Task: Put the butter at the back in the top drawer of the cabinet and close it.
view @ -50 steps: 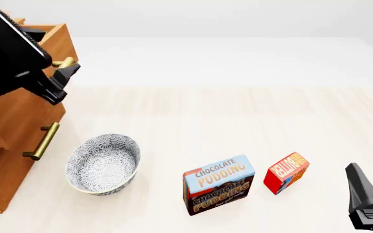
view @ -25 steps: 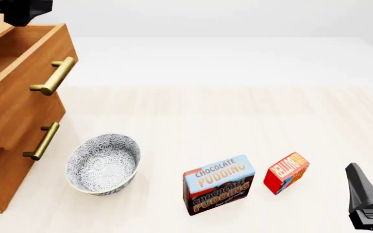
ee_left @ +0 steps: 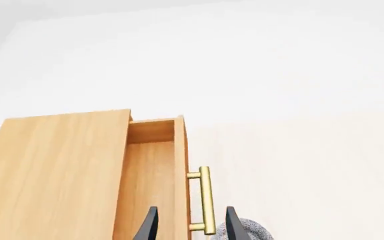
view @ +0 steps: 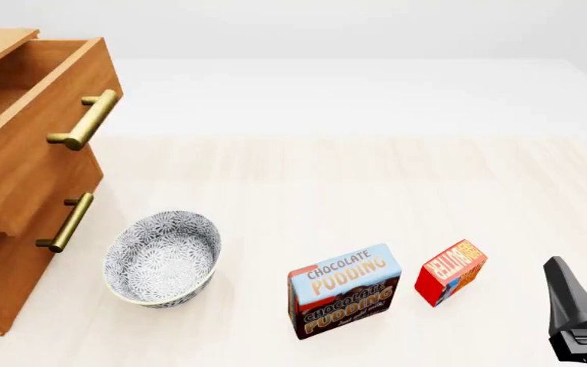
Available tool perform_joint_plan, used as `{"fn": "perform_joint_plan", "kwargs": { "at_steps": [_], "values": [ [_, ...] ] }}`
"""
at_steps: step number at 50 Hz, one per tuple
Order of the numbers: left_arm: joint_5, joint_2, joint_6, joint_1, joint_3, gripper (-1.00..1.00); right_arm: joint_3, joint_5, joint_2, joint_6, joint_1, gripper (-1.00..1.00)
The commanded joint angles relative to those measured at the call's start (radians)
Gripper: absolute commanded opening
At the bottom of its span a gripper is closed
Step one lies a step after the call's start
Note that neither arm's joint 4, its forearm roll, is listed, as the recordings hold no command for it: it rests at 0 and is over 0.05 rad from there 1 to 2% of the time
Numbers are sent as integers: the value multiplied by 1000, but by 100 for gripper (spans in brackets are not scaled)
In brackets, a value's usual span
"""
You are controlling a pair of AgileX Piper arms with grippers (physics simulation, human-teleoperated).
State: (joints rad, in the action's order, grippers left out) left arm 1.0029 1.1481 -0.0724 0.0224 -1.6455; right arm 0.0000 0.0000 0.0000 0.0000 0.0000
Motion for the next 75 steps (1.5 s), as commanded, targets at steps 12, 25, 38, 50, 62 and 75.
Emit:
{"fn": "perform_joint_plan", "kwargs": {
  "at_steps": [12,25,38,50,62,75],
  "values": [
    [34,81,126,-20,16,100,0,0,0,0,0,100],
    [18,94,170,-32,40,100,0,0,0,0,0,100],
    [-24,93,201,-25,108,100,0,0,0,0,0,100],
    [-72,116,217,-13,159,100,0,0,0,0,0,100],
    [-89,128,218,-18,171,100,0,0,0,0,0,100],
    [-107,135,222,-20,192,100,0,0,0,0,0,100]
  ]
}}
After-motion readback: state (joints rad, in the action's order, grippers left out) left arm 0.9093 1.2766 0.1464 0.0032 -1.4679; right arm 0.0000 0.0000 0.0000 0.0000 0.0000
